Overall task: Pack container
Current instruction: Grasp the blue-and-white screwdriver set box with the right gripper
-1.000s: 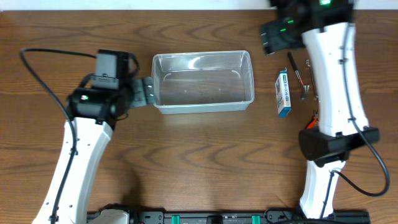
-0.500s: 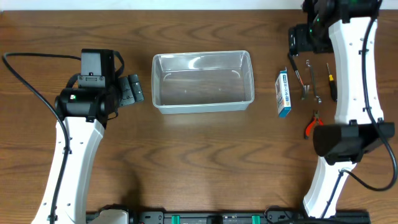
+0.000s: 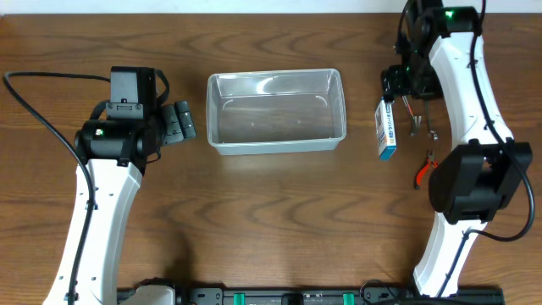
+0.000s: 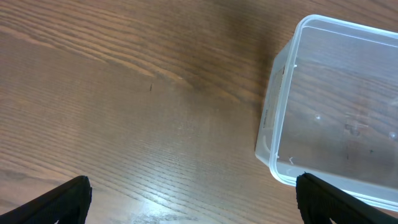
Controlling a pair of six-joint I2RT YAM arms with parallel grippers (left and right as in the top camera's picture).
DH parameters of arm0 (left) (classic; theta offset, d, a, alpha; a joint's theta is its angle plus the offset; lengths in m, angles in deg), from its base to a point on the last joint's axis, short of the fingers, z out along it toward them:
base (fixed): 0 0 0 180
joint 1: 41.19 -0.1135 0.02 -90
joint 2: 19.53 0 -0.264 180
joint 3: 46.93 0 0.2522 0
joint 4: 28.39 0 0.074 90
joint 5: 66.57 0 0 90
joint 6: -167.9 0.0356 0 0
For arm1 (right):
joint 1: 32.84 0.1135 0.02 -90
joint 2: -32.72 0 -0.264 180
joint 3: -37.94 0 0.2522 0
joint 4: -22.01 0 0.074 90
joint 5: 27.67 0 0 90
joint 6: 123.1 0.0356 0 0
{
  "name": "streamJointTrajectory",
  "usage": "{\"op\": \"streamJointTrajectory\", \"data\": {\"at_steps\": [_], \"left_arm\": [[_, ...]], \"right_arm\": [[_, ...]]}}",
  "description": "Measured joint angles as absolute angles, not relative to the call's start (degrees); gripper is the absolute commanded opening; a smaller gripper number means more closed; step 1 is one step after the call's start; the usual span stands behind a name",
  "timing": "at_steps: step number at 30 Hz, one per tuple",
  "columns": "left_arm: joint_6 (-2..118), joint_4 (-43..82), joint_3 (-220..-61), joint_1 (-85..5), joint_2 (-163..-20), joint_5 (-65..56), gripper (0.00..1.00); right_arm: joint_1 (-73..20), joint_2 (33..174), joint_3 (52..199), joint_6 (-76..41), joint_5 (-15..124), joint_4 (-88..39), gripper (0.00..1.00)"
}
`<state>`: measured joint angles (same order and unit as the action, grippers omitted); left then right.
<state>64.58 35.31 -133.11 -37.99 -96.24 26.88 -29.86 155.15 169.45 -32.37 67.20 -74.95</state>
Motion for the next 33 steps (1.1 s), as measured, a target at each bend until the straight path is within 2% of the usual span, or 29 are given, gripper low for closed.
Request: {"op": "streamJointTrajectory", "data": {"at_steps": [22,24,28,33], "left_arm": [[64.6,35.3,-133.1,-38.0,-96.2,26.9,0.98],[64.6,35.3,-133.1,-38.0,-96.2,26.9,0.98],[64.6,35.3,-133.1,-38.0,-96.2,26.9,0.98],[64.6,35.3,-133.1,-38.0,-96.2,26.9,0.98]], "right_arm": [[-29.9,155.2,148.3,-34.1,64.2,-61.2,0.75],[-29.9,155.2,147.9,-34.2,64.2,-60.9,0.70],[-29.9,155.2,147.8,-34.7,64.2,-60.2,0.49],[-29.9,155.2,147.8,-34.9,63.8,-60.0,0.37]]}}
